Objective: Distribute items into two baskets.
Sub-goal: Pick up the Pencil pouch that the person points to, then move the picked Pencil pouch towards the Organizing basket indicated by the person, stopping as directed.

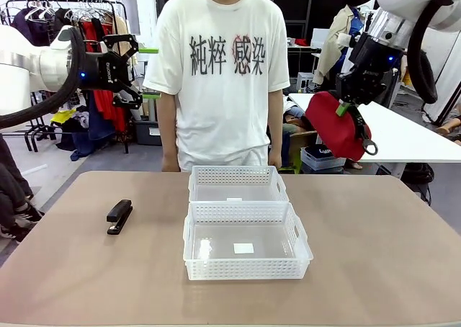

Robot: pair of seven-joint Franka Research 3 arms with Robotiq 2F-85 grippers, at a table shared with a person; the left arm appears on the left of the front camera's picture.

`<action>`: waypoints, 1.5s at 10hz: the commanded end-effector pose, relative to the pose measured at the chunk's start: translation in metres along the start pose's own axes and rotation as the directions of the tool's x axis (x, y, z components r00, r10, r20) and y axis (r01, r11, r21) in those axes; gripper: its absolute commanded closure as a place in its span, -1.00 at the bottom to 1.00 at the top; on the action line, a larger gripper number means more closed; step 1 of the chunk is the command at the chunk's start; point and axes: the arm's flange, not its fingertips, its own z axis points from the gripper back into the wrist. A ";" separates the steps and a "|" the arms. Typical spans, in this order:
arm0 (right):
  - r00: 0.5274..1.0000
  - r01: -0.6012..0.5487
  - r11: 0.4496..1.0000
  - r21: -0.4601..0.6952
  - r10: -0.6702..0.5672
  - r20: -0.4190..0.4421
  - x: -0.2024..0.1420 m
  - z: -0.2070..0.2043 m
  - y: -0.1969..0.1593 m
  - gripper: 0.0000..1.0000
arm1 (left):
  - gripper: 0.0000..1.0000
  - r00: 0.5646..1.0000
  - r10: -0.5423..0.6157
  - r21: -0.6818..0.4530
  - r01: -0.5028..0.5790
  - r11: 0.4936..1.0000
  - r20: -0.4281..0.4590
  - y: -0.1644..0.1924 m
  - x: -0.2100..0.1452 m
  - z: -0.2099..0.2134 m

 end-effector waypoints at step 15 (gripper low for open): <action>0.957 -0.290 0.956 0.035 0.289 0.040 -0.003 0.066 0.052 1.00 | -1.00 1.000 -0.004 -0.002 0.004 1.000 0.001 -0.002 -0.001 0.001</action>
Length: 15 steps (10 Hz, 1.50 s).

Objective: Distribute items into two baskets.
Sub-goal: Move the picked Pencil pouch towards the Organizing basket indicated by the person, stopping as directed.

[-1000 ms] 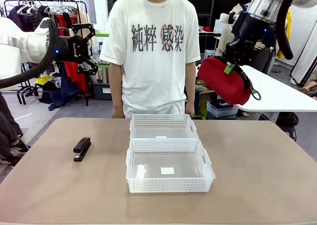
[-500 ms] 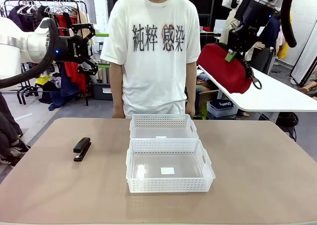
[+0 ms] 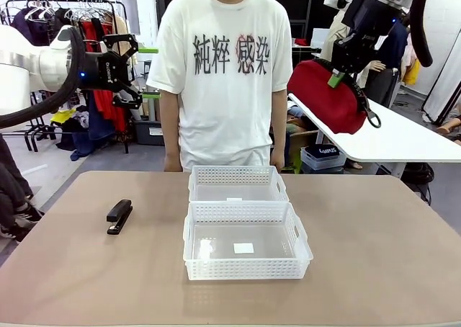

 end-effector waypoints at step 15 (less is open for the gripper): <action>1.000 -0.002 1.000 -0.001 0.002 0.003 -0.001 0.002 0.001 1.00 | -1.00 1.000 -0.004 -0.002 0.004 1.000 0.001 -0.002 -0.001 0.001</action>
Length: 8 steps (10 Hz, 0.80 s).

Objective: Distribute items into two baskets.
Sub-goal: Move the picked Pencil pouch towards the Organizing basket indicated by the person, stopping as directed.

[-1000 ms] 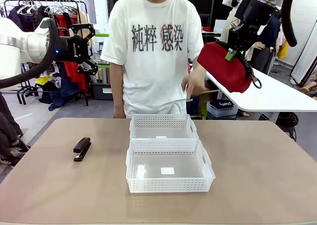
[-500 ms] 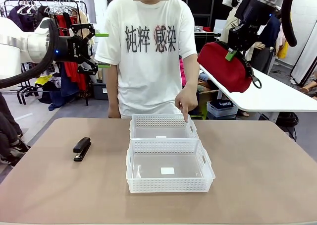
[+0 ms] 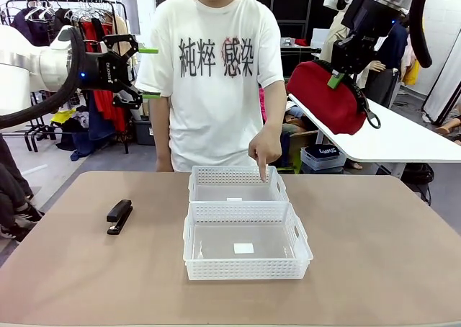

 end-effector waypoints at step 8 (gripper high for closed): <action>0.967 -0.219 0.975 0.025 0.220 -0.125 0.005 -0.001 0.018 1.00 | -1.00 1.000 -0.004 -0.002 0.004 1.000 0.001 -0.002 -0.001 0.001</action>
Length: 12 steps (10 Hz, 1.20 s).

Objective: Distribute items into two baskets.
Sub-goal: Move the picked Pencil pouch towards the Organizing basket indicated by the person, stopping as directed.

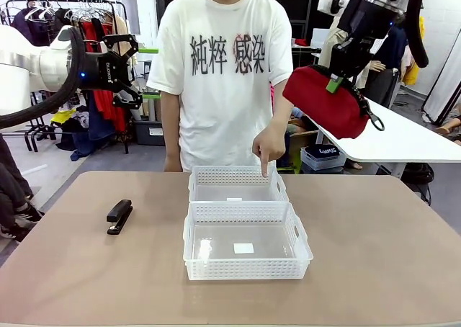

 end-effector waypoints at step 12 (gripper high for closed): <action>0.742 -0.615 0.783 0.092 0.615 -0.267 0.051 -0.064 0.077 1.00 | -1.00 1.000 -0.004 -0.002 0.004 1.000 0.001 -0.002 -0.001 0.001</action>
